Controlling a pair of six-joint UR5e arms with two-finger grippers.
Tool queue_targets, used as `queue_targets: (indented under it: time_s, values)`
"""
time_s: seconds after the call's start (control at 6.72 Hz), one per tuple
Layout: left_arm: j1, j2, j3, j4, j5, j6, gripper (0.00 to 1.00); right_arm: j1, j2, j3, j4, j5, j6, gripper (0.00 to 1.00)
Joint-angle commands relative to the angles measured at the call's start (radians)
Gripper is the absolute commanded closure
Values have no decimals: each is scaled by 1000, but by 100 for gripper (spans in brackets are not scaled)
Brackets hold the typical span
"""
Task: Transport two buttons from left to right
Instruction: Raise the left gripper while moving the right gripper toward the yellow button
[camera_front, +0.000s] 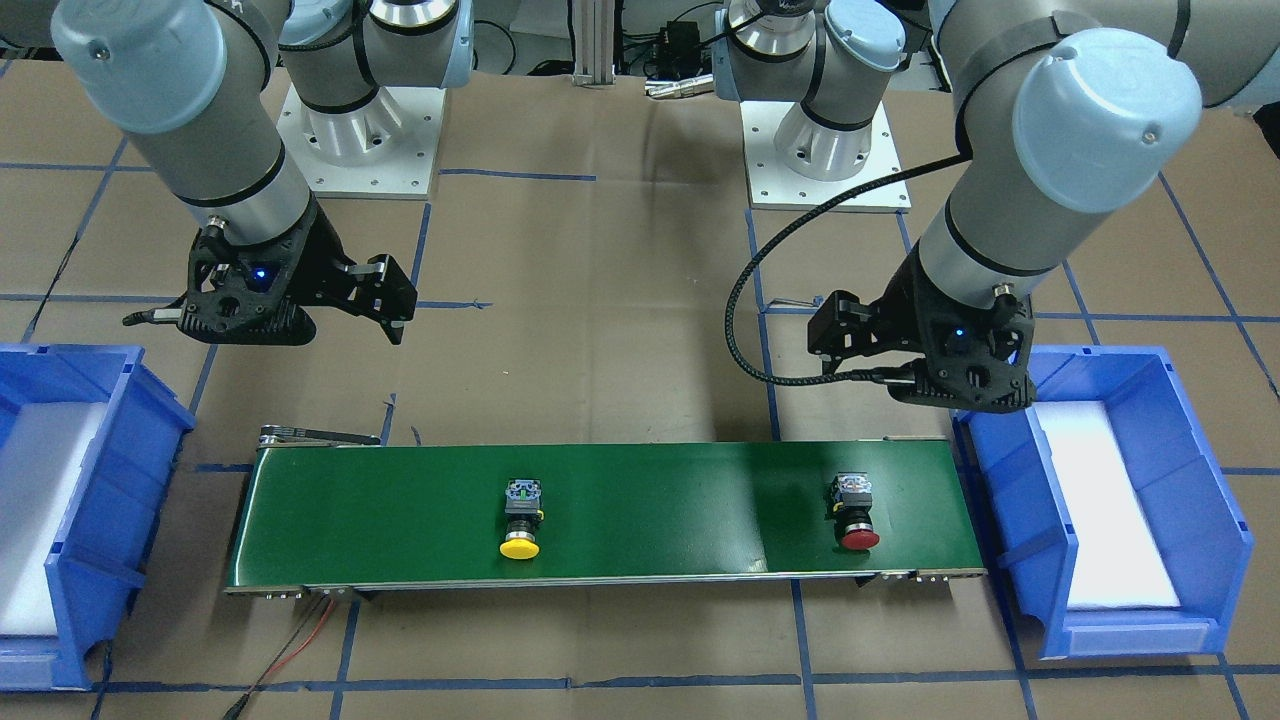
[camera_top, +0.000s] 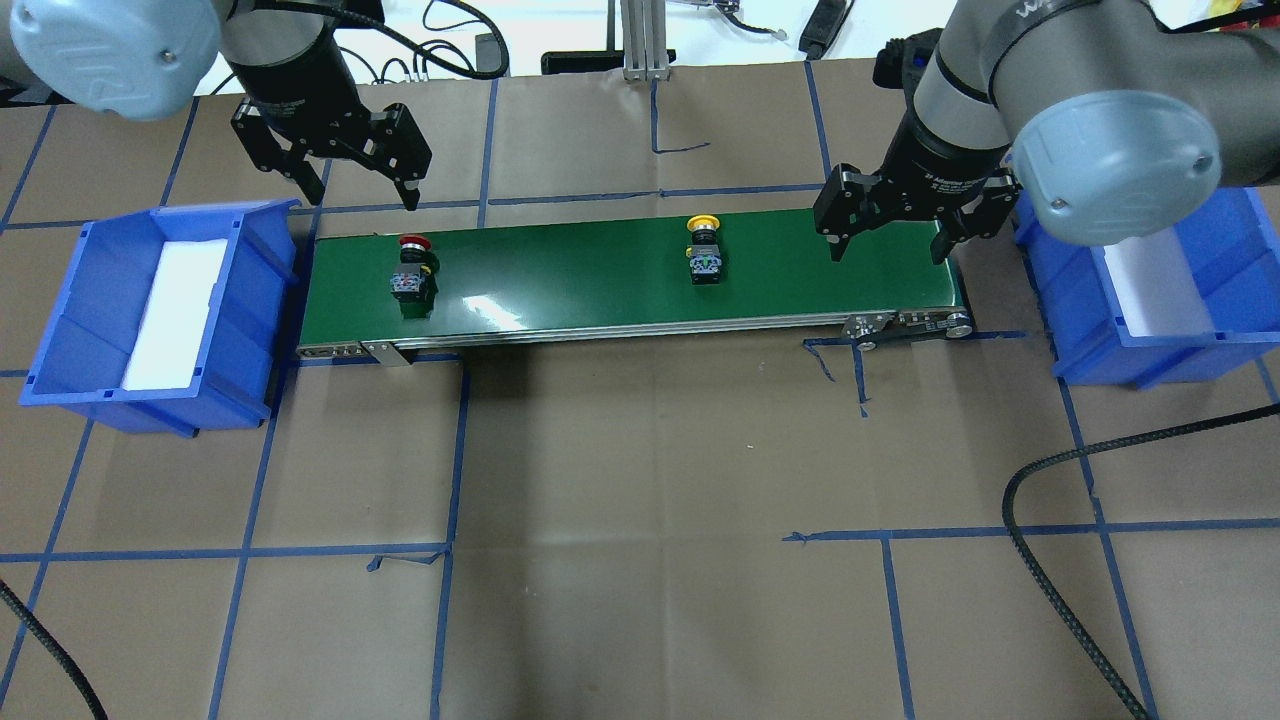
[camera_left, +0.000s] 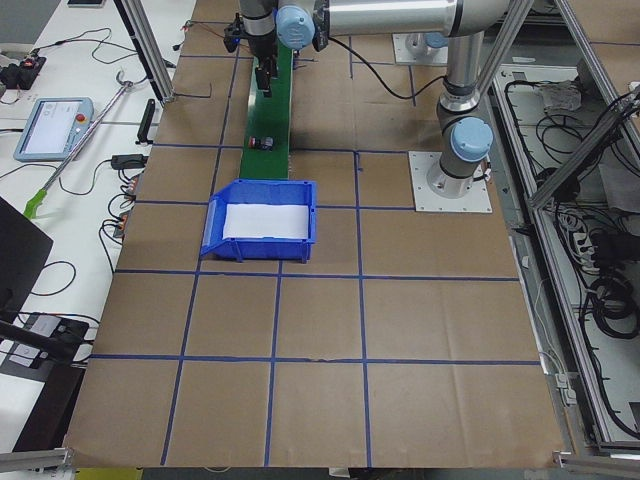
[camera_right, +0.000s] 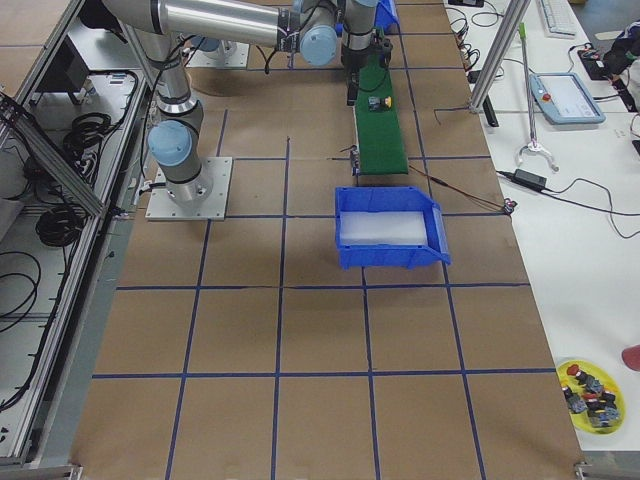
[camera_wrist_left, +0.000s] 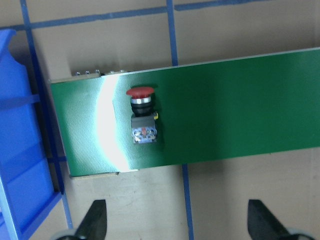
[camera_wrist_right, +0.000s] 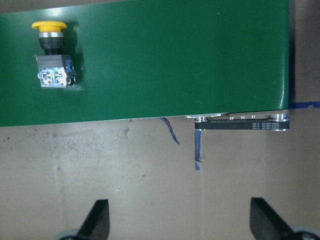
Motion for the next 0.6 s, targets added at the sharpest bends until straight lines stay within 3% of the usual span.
queue_targets:
  time_s: [0.0, 0.45]
  values:
    - [13, 86, -124, 54, -1, 6, 0, 0, 35, 4, -122, -1, 1, 0]
    - [12, 103, -110, 61, 1, -13, 0, 1, 75, -1, -160, 4, 13, 0]
